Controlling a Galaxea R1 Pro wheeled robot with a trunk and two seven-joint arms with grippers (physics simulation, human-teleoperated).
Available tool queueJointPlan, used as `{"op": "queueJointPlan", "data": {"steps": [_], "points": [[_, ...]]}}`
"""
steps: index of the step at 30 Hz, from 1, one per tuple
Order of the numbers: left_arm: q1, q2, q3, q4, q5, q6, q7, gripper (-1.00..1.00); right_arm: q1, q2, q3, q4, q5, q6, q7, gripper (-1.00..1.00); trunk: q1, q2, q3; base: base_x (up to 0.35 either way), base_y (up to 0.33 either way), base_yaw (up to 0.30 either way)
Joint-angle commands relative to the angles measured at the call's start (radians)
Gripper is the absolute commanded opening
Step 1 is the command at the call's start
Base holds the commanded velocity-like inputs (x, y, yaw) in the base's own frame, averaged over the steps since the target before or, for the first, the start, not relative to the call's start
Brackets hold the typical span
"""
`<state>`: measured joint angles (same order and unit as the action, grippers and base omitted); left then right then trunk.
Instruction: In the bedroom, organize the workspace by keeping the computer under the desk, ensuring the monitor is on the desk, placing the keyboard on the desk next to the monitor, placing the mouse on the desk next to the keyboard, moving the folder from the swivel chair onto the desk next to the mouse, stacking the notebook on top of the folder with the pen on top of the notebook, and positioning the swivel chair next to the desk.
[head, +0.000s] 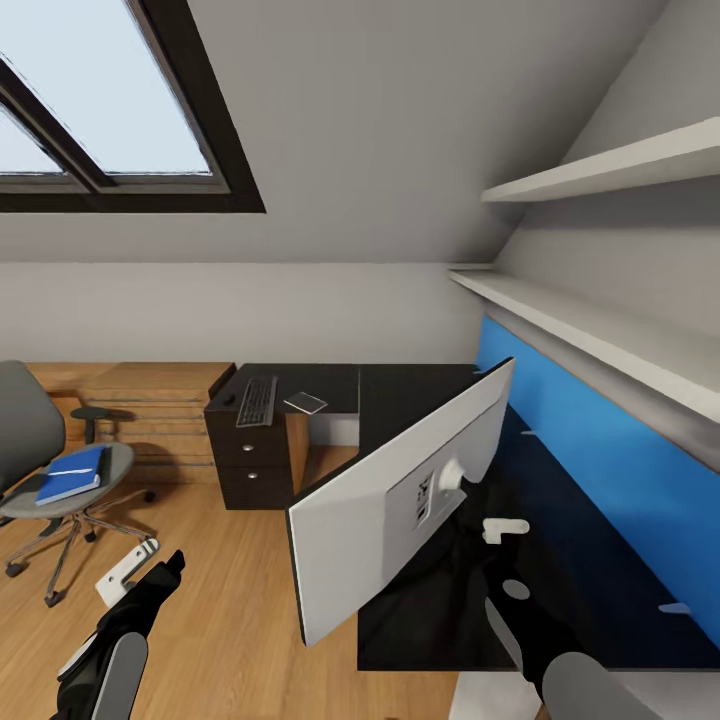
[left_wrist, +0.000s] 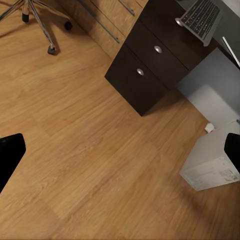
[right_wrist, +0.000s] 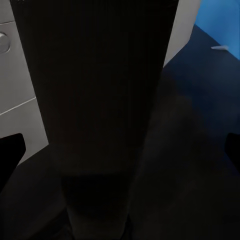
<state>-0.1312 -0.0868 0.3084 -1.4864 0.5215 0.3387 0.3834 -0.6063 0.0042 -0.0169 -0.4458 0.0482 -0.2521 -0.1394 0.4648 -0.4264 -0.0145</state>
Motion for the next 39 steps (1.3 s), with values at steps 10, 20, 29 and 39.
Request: {"op": "queueJointPlan", "data": {"steps": [10,20,29,39], "points": [[-0.001,-0.001,0.000,-0.002,0.009,0.003,0.005,1.00,-0.001,0.000,-0.002,0.001,0.005,-0.003,-0.003,1.00,0.001,-0.002,-0.002,0.015,-0.001,0.000],[-0.001,-0.001,0.000,-0.002,0.009,0.003,0.005,1.00,-0.001,0.000,-0.002,0.000,0.005,-0.003,-0.003,1.00,0.001,-0.002,-0.002,0.005,0.000,0.000],[-0.001,-0.001,0.000,-0.002,0.009,0.003,0.005,1.00,-0.001,0.000,-0.002,-0.001,0.005,-0.001,-0.003,-1.00,0.001,-0.002,-0.002,0.000,0.000,0.000],[-0.001,-0.001,0.001,-0.002,0.009,0.003,0.005,1.00,-0.001,0.000,-0.002,-0.001,0.005,-0.001,-0.003,-1.00,0.001,-0.002,-0.002,0.000,0.000,0.000]]}}
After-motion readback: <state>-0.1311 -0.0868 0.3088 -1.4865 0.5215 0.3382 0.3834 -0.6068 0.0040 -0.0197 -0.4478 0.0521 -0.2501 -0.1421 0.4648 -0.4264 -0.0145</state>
